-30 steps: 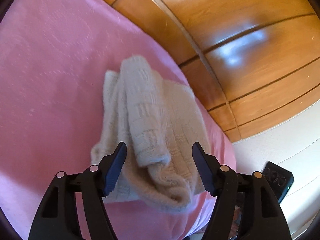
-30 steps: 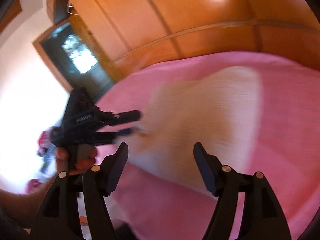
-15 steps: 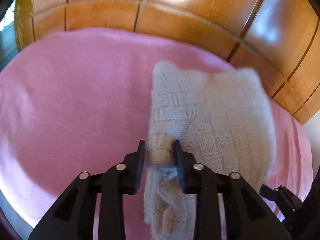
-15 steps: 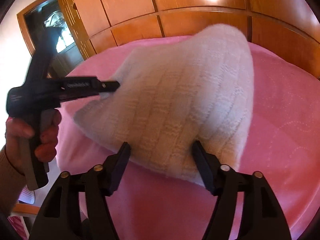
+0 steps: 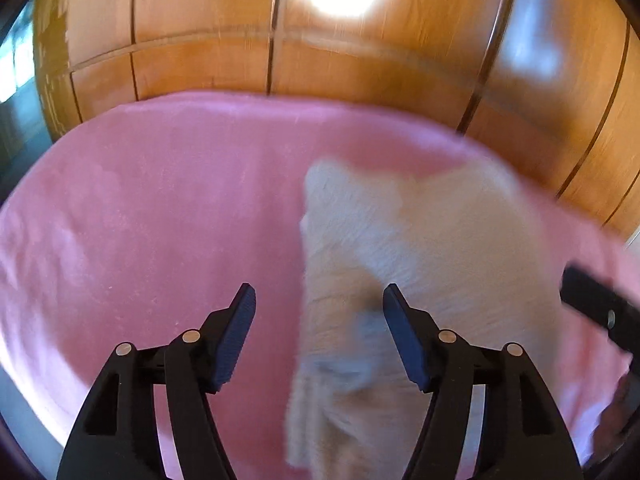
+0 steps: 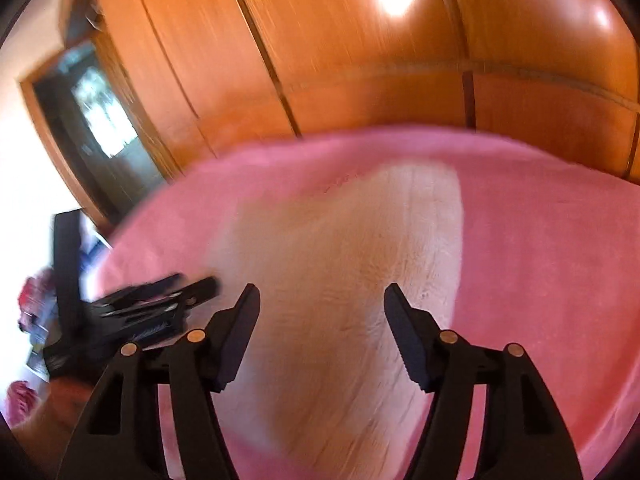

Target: Fold small clothes

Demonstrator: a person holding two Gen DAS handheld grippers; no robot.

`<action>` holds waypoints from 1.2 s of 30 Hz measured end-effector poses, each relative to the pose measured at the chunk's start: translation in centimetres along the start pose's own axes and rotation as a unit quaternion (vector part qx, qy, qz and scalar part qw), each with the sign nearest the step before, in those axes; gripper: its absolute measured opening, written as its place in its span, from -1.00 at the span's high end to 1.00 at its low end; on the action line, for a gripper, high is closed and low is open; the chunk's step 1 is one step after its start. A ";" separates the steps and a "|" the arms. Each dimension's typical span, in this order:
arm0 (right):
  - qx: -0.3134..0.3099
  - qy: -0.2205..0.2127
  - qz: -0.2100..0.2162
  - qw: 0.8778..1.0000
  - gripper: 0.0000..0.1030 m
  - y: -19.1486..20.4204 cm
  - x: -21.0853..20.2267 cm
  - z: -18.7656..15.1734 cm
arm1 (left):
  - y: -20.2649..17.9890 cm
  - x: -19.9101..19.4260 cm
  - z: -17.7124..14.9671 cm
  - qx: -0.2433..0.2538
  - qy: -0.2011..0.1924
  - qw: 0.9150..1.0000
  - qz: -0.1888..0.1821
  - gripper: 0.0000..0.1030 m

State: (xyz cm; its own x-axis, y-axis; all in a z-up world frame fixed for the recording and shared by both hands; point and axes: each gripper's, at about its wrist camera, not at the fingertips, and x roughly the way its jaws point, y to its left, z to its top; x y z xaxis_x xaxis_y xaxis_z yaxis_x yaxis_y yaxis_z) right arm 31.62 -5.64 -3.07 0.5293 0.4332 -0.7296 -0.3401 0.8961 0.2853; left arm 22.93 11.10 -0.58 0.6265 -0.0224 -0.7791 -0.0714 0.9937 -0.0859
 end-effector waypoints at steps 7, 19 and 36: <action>-0.043 -0.011 -0.009 0.999 -0.82 -0.1 0.4 -1.8 | 3.8 2.6 -0.8 -0.049 0.015 0.997 -0.062 -0.73; 0.196 0.018 0.157 0.968 -0.95 -11.8 3.5 -1.1 | 5.9 4.2 -0.8 -0.108 0.026 0.974 -0.196 -0.71; 0.127 -0.022 0.143 0.981 -0.11 -8.1 -2.0 -1.8 | -0.2 0.6 -0.9 -0.080 0.001 0.935 -0.346 0.42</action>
State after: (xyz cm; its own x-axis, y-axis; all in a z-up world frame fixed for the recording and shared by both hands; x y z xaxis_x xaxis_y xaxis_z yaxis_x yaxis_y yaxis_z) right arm 31.95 -13.90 -5.03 0.4755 0.6689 -0.5714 -0.2782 0.7305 0.6237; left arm 22.63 10.77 -1.61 0.5631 -0.6550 -0.5039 0.2356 0.7117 -0.6618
